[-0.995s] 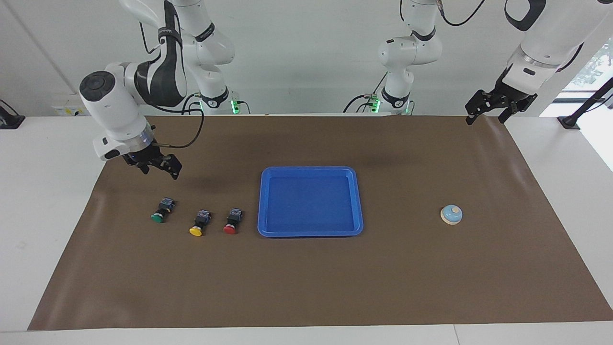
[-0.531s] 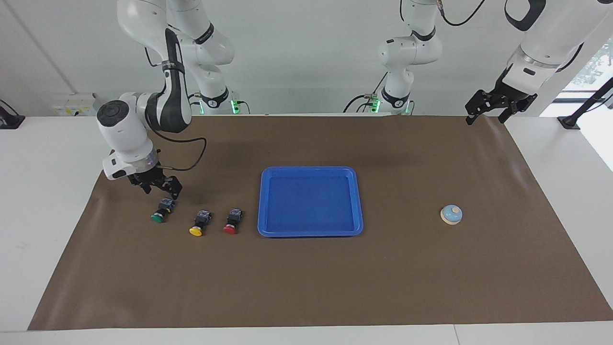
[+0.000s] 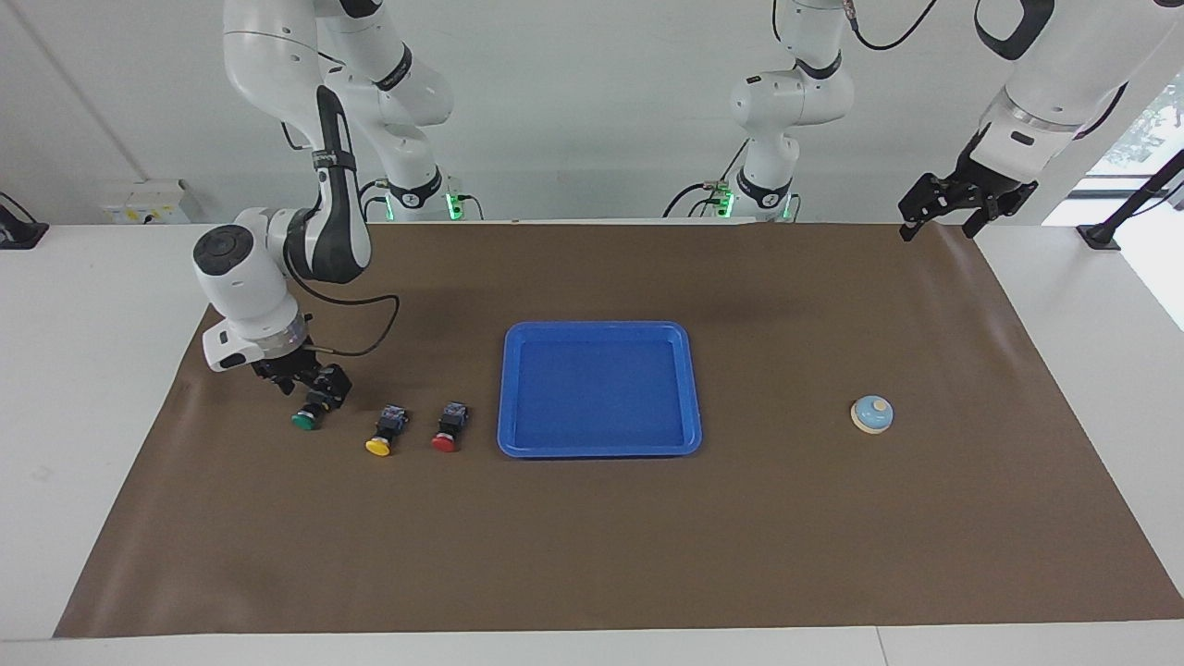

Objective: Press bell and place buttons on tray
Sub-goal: 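Reach the right gripper to the green-capped button and grasp it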

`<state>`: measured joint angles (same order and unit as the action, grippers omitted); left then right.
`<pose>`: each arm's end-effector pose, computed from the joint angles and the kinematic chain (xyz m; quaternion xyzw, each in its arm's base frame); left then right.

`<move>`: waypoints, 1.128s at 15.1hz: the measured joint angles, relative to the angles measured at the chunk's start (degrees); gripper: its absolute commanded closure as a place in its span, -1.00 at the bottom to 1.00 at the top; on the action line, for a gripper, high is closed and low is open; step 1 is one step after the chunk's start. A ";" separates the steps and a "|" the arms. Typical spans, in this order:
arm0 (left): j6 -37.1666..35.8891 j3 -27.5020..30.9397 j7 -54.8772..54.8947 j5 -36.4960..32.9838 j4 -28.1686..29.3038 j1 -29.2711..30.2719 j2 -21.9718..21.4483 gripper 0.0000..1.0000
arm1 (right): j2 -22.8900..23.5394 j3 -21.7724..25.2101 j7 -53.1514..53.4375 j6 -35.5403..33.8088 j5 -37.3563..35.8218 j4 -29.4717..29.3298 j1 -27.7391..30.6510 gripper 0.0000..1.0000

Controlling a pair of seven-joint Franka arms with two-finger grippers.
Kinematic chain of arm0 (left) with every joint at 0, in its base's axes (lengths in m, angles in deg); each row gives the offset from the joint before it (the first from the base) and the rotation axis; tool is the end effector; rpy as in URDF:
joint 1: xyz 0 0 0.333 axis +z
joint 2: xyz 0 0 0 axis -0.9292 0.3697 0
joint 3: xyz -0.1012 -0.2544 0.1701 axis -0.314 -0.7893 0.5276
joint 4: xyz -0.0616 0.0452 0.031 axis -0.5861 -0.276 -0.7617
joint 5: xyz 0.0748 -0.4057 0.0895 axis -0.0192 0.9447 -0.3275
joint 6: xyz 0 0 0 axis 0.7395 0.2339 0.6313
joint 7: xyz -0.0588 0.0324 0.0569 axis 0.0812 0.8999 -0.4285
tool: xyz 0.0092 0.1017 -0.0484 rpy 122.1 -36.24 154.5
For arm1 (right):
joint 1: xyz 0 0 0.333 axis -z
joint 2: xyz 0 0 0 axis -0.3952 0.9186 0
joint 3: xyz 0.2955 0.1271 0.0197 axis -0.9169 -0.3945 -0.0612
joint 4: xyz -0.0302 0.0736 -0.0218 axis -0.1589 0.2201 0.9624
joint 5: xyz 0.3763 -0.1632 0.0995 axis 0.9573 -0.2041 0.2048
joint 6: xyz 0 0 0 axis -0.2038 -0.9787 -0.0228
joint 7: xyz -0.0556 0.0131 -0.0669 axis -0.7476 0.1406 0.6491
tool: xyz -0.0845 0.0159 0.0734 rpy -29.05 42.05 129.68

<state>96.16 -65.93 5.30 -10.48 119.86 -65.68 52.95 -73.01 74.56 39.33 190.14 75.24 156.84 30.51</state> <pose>0.5498 0.0004 0.6231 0.9996 -0.0006 -0.0252 0.0100 0.5987 -0.0757 0.2891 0.9874 -0.1546 0.0308 0.0160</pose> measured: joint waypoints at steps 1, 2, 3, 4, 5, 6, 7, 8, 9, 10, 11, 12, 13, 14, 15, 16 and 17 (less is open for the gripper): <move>0.00 0.00 0.00 0.00 0.00 0.00 0.00 -1.00 | 0.32 0.00 0.33 0.00 0.00 0.00 0.00 -0.94; 0.00 0.00 0.00 0.00 0.00 0.00 0.00 -1.00 | 0.64 0.00 0.44 0.00 0.00 0.02 0.00 -0.94; 0.00 0.00 0.00 0.00 0.00 0.00 0.00 -1.00 | 0.89 0.00 0.45 0.00 0.00 0.10 0.00 -0.93; 0.00 0.00 0.00 0.00 0.00 0.00 0.00 -1.00 | 1.07 -0.01 0.45 0.00 0.00 0.21 -0.01 -0.90; 0.00 0.00 0.00 0.00 0.00 0.00 0.00 -1.00 | 1.19 -0.02 0.45 0.00 0.00 0.26 -0.01 -0.82; 0.00 0.00 0.00 0.00 0.00 0.00 0.00 -1.00 | 1.25 -0.03 0.45 0.00 0.00 0.28 -0.02 -0.75; 0.00 0.00 0.00 0.00 0.00 0.00 0.00 -1.00 | 1.28 -0.03 0.45 0.00 0.00 0.29 -0.02 -0.68; 0.00 0.00 0.00 0.00 0.00 0.00 0.00 -1.00 | 1.31 -0.03 0.45 0.00 0.00 0.31 -0.02 -0.59; 0.00 0.00 0.00 0.00 0.00 0.00 0.00 -1.00 | 1.43 -0.04 0.45 0.06 0.00 0.34 -0.02 -0.51; 0.00 0.00 0.00 0.00 0.00 0.00 0.00 -1.00 | 1.63 -0.04 0.45 0.20 0.00 0.36 -0.02 -0.31; 0.00 0.00 0.00 0.00 0.00 0.00 0.00 -1.00 | 1.89 -0.03 0.46 0.41 0.00 0.36 -0.02 -0.03; 0.00 0.00 0.00 0.00 0.00 0.00 0.00 -1.00 | 2.13 -0.04 0.46 0.51 0.00 0.36 -0.02 0.25; 0.00 0.00 0.00 0.00 0.00 0.00 0.00 -1.00 | 2.27 -0.04 0.46 0.54 0.00 0.36 -0.02 0.49; 0.00 0.00 0.00 0.00 0.00 0.00 0.00 -1.00 | 2.31 -0.04 0.46 0.56 0.00 0.35 -0.02 0.78; 0.00 0.00 0.00 0.00 0.00 0.00 0.00 -1.00 | 2.24 -0.09 0.47 0.57 -0.01 0.23 -0.04 0.97; 0.00 0.00 0.00 0.00 0.00 0.00 0.00 -1.00 | 2.24 -0.09 0.48 0.57 -0.01 0.23 -0.05 1.00; 0.00 0.00 0.00 0.00 0.00 0.00 0.00 -1.00 | 2.25 -0.09 0.48 0.57 -0.01 0.23 -0.05 1.00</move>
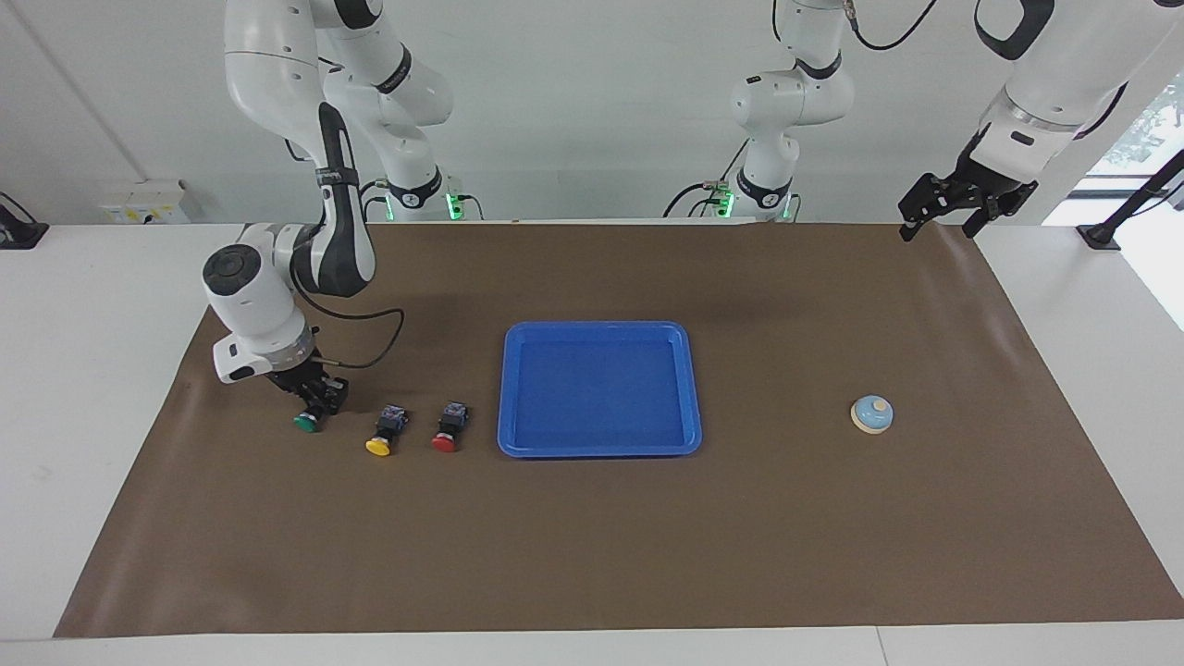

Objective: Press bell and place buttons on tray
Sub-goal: 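Reach the right gripper to the green-capped button and grasp it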

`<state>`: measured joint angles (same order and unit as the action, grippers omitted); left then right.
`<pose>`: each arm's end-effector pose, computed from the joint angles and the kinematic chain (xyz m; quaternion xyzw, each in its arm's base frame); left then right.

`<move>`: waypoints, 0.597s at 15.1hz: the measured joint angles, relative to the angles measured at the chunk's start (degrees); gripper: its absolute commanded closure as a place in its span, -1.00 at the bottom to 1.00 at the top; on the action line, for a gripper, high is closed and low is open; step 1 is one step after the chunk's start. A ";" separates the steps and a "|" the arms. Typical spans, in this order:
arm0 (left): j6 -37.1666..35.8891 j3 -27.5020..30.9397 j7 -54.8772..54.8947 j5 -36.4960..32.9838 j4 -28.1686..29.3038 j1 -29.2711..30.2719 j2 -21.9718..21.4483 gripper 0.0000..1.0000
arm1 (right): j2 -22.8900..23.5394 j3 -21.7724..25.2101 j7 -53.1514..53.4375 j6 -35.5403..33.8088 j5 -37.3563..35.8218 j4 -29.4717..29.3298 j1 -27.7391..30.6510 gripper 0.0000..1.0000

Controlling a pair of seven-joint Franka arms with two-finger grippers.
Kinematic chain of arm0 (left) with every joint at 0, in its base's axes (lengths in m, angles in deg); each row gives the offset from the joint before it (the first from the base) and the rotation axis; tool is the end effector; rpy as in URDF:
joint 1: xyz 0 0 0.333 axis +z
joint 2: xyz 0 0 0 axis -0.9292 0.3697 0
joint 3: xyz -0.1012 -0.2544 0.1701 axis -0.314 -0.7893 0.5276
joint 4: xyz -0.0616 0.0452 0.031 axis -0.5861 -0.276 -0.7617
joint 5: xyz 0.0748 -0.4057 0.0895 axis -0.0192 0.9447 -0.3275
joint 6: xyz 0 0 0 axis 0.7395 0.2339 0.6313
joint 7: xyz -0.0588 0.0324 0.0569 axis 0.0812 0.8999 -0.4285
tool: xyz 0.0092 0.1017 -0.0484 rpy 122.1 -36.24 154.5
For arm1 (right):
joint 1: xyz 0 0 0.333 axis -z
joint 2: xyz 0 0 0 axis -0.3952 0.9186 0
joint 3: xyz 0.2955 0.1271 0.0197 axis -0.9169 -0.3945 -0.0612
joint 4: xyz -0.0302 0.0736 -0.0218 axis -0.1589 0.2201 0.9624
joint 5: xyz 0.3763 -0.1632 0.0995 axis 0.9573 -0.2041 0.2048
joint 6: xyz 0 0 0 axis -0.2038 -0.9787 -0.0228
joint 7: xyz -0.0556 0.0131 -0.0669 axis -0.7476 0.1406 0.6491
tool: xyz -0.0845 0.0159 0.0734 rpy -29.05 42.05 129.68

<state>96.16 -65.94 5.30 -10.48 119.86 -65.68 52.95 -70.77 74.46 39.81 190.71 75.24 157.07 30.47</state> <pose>0.5498 0.0003 0.6231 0.9996 -0.0007 -0.0252 0.0100 0.5964 -0.0739 0.2647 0.9873 -0.1572 0.0143 0.0160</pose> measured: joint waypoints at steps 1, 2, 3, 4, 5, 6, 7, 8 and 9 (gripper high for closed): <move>0.00 0.00 0.00 0.00 0.00 0.00 0.00 -1.00 | 0.00 0.00 0.00 0.00 0.00 0.00 0.00 1.00; 0.00 0.00 0.00 0.00 0.00 0.00 0.00 -1.00 | 0.00 0.00 0.00 0.00 0.00 -0.01 0.00 1.00; 0.00 0.00 0.00 0.00 0.00 0.00 0.00 -1.00 | 0.01 0.00 0.00 -0.12 0.00 -0.06 0.00 1.00; 0.00 0.00 0.00 0.00 0.00 0.00 0.00 -1.00 | 0.01 -0.02 0.00 -0.81 -0.01 -0.40 -0.02 1.00; 0.00 0.00 0.00 0.00 0.00 0.00 0.00 -1.00 | -0.01 -0.06 0.00 -2.55 -0.01 -1.35 -0.08 1.00; 0.00 0.00 0.00 0.00 0.00 0.00 0.00 -1.00 | -0.07 -0.23 0.00 -5.34 -0.01 -3.05 -0.12 1.00; 0.00 0.00 0.00 0.00 0.00 0.00 0.00 -1.00 | -0.17 -0.52 0.00 -9.06 -0.01 -5.54 -0.14 1.00; 0.00 0.00 0.00 0.00 0.00 0.00 0.00 -1.00 | -0.34 -0.99 0.00 -12.99 -0.01 -8.44 -0.15 1.00; 0.00 0.00 0.00 0.00 0.00 0.00 0.00 -1.00 | -0.56 -1.84 0.00 -16.50 -0.01 -11.21 -0.16 1.00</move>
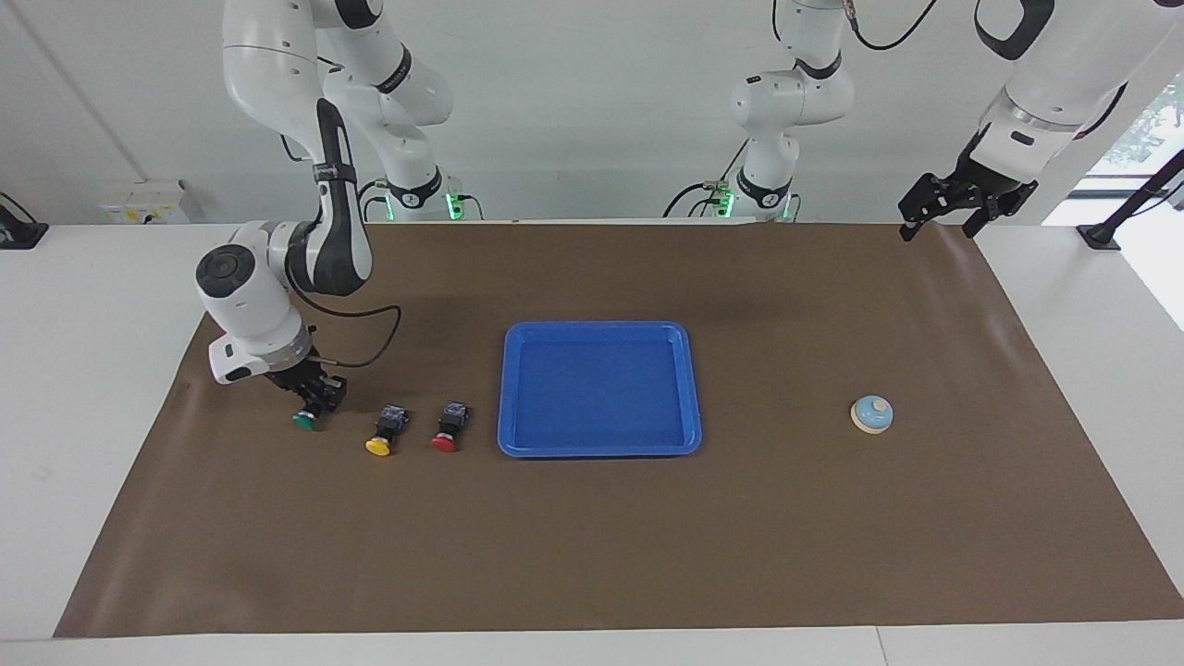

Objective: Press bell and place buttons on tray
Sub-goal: 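Reach the right gripper to the green-capped button and grasp it, then carry the green button into the blue tray and release it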

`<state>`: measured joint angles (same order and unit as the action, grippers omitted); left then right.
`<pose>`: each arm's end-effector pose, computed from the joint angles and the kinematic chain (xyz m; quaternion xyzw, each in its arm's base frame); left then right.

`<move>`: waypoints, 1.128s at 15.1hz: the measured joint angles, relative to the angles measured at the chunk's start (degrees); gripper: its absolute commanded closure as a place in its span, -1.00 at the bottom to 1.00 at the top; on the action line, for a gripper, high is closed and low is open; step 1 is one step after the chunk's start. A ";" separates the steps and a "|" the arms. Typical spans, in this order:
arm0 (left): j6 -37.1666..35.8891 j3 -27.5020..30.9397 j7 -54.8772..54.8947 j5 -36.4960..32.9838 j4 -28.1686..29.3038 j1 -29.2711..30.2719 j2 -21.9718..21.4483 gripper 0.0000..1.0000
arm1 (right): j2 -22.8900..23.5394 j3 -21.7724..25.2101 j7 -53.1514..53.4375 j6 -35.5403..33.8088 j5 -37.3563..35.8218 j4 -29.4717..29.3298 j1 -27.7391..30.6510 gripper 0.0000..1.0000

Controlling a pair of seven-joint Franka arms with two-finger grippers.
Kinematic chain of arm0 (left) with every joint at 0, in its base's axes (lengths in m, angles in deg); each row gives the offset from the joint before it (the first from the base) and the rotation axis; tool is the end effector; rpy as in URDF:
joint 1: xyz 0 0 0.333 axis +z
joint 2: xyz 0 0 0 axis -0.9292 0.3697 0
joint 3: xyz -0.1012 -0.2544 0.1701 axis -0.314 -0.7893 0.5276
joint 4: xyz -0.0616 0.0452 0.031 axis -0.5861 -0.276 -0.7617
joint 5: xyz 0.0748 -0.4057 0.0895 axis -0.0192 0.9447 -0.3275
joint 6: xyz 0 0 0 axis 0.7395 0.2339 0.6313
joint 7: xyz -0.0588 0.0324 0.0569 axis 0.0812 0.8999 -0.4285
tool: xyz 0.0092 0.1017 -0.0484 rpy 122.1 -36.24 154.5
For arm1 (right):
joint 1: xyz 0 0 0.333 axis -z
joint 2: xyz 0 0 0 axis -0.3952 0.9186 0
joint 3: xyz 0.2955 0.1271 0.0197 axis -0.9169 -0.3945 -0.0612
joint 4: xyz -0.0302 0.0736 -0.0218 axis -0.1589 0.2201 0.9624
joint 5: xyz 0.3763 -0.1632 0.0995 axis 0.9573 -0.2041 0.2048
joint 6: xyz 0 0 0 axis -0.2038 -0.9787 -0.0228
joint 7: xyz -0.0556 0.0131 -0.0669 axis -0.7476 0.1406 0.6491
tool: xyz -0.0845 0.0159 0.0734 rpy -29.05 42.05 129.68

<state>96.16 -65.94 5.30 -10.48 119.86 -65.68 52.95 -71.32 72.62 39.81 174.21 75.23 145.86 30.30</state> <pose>0.5498 0.0003 0.6231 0.9996 -0.0007 -0.0252 0.0100 0.6289 -0.0584 0.3343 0.9889 -0.1449 -0.0265 0.0187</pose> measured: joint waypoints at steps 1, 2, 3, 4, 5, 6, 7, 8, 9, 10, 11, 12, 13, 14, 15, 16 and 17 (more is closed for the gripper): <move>0.00 0.00 0.00 0.00 0.00 0.00 0.00 -1.00 | -0.32 -1.26 0.00 -3.20 0.01 -2.50 -0.03 1.00; 0.00 0.00 0.00 0.00 0.00 0.00 0.00 -1.00 | -0.65 -2.81 0.20 -5.94 0.04 -4.64 -0.09 1.00; 0.00 0.00 0.00 0.00 0.00 0.00 0.00 -1.00 | -0.93 -4.82 1.09 -8.09 0.05 -6.42 -0.14 1.00; 0.00 0.00 0.00 0.00 0.00 0.00 0.00 -1.00 | -1.12 -7.16 2.60 -9.82 0.05 -7.81 -0.21 1.00; 0.00 0.00 0.00 0.00 0.00 0.00 0.00 -1.00 | -1.17 -9.59 4.38 -11.14 0.05 -8.94 -0.38 1.00; 0.00 0.00 0.00 0.00 0.00 0.00 0.00 -1.00 | -1.17 -11.66 6.30 -11.95 0.05 -9.80 -0.85 1.00; 0.00 0.00 0.00 0.00 0.00 0.00 0.00 -1.00 | -1.17 -13.05 8.31 -12.15 0.06 -10.34 -2.04 1.00; 0.00 0.00 0.00 0.00 0.00 0.00 0.00 -1.00 | -1.15 -13.63 10.27 -12.15 0.06 -10.58 -3.80 1.00; 0.00 0.00 0.00 0.00 0.00 0.00 0.00 -1.00 | -1.11 -13.85 12.62 -12.05 0.18 -10.64 -5.92 1.00; 0.00 0.00 0.00 0.00 0.00 0.00 0.00 -1.00 | -1.00 -13.91 15.22 -11.61 0.52 -10.65 -8.04 1.00; 0.00 0.00 0.00 0.00 0.00 0.00 0.00 -1.00 | -0.83 -13.94 17.73 -11.02 0.91 -10.66 -9.93 1.00; 0.00 0.00 0.00 0.00 0.00 0.00 0.00 -1.00 | -0.62 -13.96 20.08 -10.54 1.32 -10.67 -11.70 1.00; 0.00 0.00 0.00 0.00 0.00 0.00 0.00 -1.00 | -0.27 -13.97 22.15 -10.08 1.58 -10.67 -13.33 1.00; 0.00 0.00 0.00 0.00 0.00 0.00 0.00 -1.00 | 0.30 -13.96 23.83 -9.06 1.60 -10.66 -14.79 1.00; 0.00 0.00 0.00 0.00 0.00 0.00 0.00 -1.00 | 1.04 -13.95 25.11 -7.95 1.61 -10.64 -16.04 1.00; 0.00 0.00 0.00 0.00 0.00 0.00 0.00 -1.00 | 1.99 -13.94 26.40 -6.77 1.60 -10.59 -17.18 1.00; 0.00 0.00 0.00 0.00 0.00 0.00 0.00 -1.00 | 3.13 -13.92 27.64 -5.49 1.57 -10.51 -18.11 1.00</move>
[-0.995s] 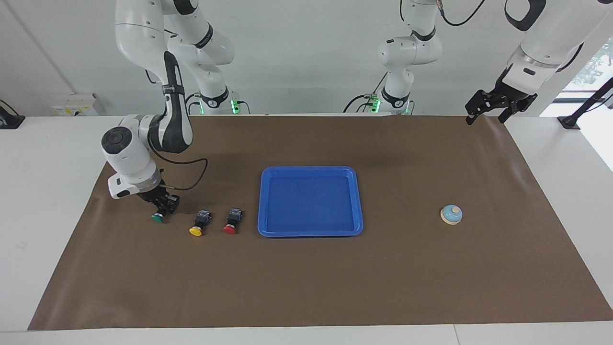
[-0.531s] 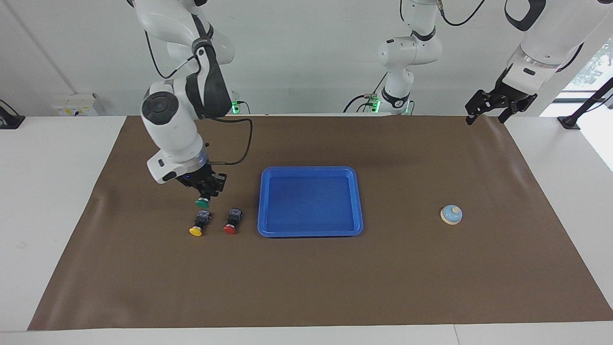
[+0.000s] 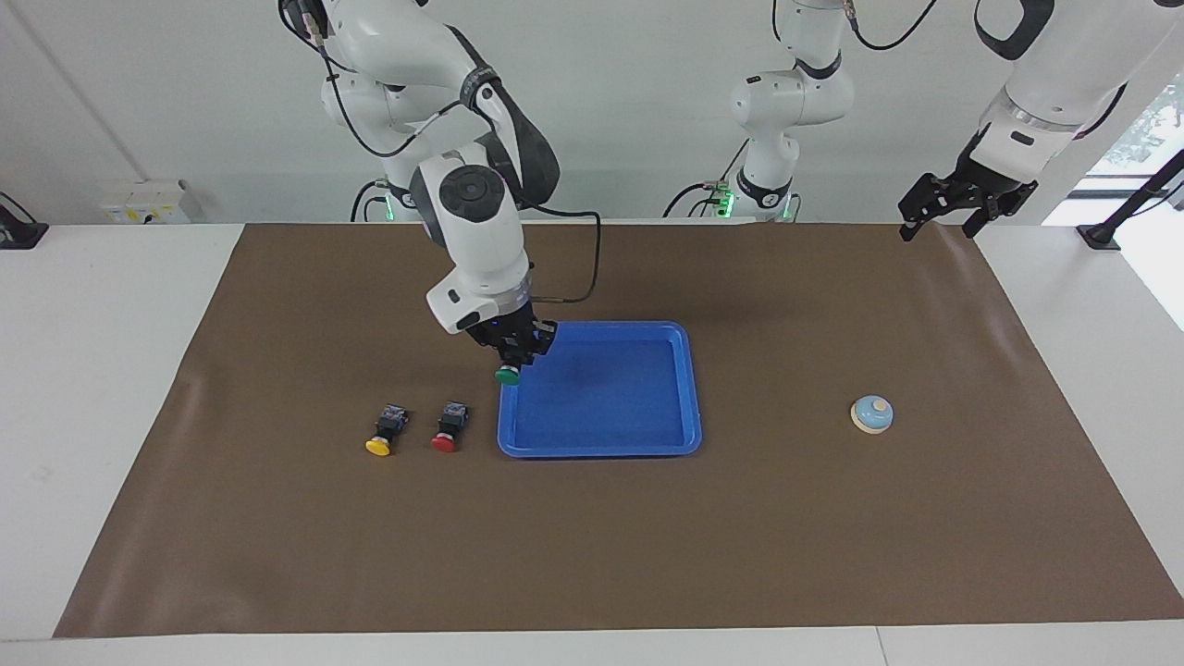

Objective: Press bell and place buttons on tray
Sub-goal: 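Carry the green button into the blue tray and release it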

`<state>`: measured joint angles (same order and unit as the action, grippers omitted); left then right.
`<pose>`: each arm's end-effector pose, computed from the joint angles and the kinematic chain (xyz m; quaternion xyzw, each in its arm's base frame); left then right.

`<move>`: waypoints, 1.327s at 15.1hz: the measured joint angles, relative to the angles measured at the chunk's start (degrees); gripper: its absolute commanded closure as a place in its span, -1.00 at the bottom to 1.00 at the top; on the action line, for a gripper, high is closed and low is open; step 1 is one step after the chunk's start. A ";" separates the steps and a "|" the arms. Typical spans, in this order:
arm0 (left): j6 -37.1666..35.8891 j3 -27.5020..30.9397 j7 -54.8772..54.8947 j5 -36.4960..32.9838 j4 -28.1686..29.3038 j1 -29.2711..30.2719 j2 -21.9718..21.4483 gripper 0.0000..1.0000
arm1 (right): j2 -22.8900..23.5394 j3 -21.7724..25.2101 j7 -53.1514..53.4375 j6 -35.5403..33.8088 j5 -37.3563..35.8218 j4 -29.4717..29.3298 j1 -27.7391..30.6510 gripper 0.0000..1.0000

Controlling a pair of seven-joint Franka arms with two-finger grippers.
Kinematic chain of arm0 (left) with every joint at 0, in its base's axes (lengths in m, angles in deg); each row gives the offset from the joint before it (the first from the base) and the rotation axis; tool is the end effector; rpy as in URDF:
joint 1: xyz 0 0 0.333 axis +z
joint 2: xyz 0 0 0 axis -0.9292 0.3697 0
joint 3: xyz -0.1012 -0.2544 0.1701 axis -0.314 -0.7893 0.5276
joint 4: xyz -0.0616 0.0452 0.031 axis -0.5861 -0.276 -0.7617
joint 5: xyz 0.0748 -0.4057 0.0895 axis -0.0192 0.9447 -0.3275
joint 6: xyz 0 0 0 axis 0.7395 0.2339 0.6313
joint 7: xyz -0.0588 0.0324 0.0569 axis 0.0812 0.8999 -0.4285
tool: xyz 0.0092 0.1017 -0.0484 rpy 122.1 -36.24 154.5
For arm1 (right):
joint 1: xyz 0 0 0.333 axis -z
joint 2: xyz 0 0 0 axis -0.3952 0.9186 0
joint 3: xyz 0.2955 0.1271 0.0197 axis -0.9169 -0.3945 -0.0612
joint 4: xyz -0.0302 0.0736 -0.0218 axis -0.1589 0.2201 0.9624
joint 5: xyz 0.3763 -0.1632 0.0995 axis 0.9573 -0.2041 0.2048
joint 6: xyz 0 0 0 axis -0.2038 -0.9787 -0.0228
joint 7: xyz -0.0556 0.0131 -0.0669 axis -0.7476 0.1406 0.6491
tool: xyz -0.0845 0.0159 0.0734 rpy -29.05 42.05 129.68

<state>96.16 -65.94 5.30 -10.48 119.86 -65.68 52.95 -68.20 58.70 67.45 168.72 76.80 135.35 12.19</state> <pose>0.5498 0.0003 0.6231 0.9996 -0.0007 -0.0252 0.0100 0.6028 0.2906 0.3861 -0.9920 0.1215 0.0224 0.0241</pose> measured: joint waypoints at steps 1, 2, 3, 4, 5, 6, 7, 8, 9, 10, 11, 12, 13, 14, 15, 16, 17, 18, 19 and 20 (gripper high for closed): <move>0.00 0.00 0.00 0.00 0.00 0.00 0.00 -1.00 | 1.34 0.01 0.95 1.49 -0.03 0.19 -0.81 1.00; 0.00 0.00 0.00 0.00 0.00 0.00 0.00 -1.00 | 2.60 0.02 1.53 3.11 -0.05 0.60 -1.37 1.00; 0.00 0.00 0.00 0.00 0.00 0.00 0.00 -1.00 | 3.68 0.03 1.70 5.04 -0.06 1.42 -1.60 1.00; 0.00 0.00 0.00 0.00 0.00 0.00 0.00 -1.00 | 4.51 0.07 1.70 6.95 -0.15 2.50 -1.60 1.00; 0.00 0.00 0.00 0.00 0.00 0.00 0.00 -1.00 | 5.05 0.17 1.70 8.69 -0.43 3.79 -1.60 1.00; 0.00 0.00 0.00 0.00 0.00 0.00 0.00 -1.00 | 5.29 0.27 1.70 10.22 -0.79 5.17 -1.59 1.00; 0.00 0.00 0.00 0.00 0.00 0.00 0.00 -1.00 | 5.37 0.32 1.70 11.53 -0.98 6.48 -1.57 1.00; 0.00 0.00 0.00 0.00 0.00 0.00 0.00 -1.00 | 5.38 0.32 1.70 12.37 -1.12 7.52 -1.58 1.00; 0.00 0.00 0.00 0.00 0.00 0.00 0.00 -1.00 | 5.38 0.32 1.70 12.59 -1.20 8.16 -1.58 1.00; 0.00 0.00 0.00 0.00 0.00 0.00 0.00 -1.00 | 5.38 0.32 1.70 12.59 -1.22 8.47 -1.58 1.00; 0.00 0.00 0.00 0.00 0.00 0.00 0.00 -1.00 | 5.38 0.32 1.70 12.59 -1.23 8.58 -1.58 0.45; 0.00 0.00 0.00 0.00 0.00 0.00 0.00 -1.00 | 5.37 0.32 1.70 12.59 -1.23 8.58 -1.58 -0.25; 0.00 0.00 0.00 0.00 0.00 0.00 0.00 -1.00 | 5.37 0.32 1.70 12.59 -1.23 8.59 -1.57 -0.99; 0.00 0.00 0.00 0.00 0.00 0.00 0.00 -1.00 | 5.37 0.33 1.77 12.61 -1.24 8.64 -1.57 -1.00; 0.00 0.00 0.00 0.00 0.00 0.00 0.00 -1.00 | 5.37 0.34 2.10 12.61 -1.23 8.72 -1.57 -1.00; 0.00 0.00 0.00 0.00 0.00 0.00 0.00 -1.00 | 5.37 0.35 2.85 12.61 -1.24 8.74 -1.56 -1.00; 0.00 0.00 0.00 0.00 0.00 0.00 0.00 -1.00 | 5.35 0.36 3.66 12.61 -1.24 8.72 -1.55 -1.00; 0.00 0.00 0.00 0.00 0.00 0.00 0.00 -1.00 | 5.25 0.37 4.43 12.60 -1.24 8.61 -1.52 -1.00; 0.00 0.00 0.00 0.00 0.00 0.00 0.00 -1.00 | 4.88 0.41 5.08 12.48 -1.25 8.38 -1.38 -1.00; 0.00 0.00 0.00 0.00 0.00 0.00 0.00 -1.00 | 4.17 0.47 5.46 11.54 -1.25 7.86 -1.12 -1.00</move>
<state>96.16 -65.94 5.30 -10.48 119.86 -65.68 52.95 -64.02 59.17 72.91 180.26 75.55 143.21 11.07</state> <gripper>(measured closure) 0.000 0.000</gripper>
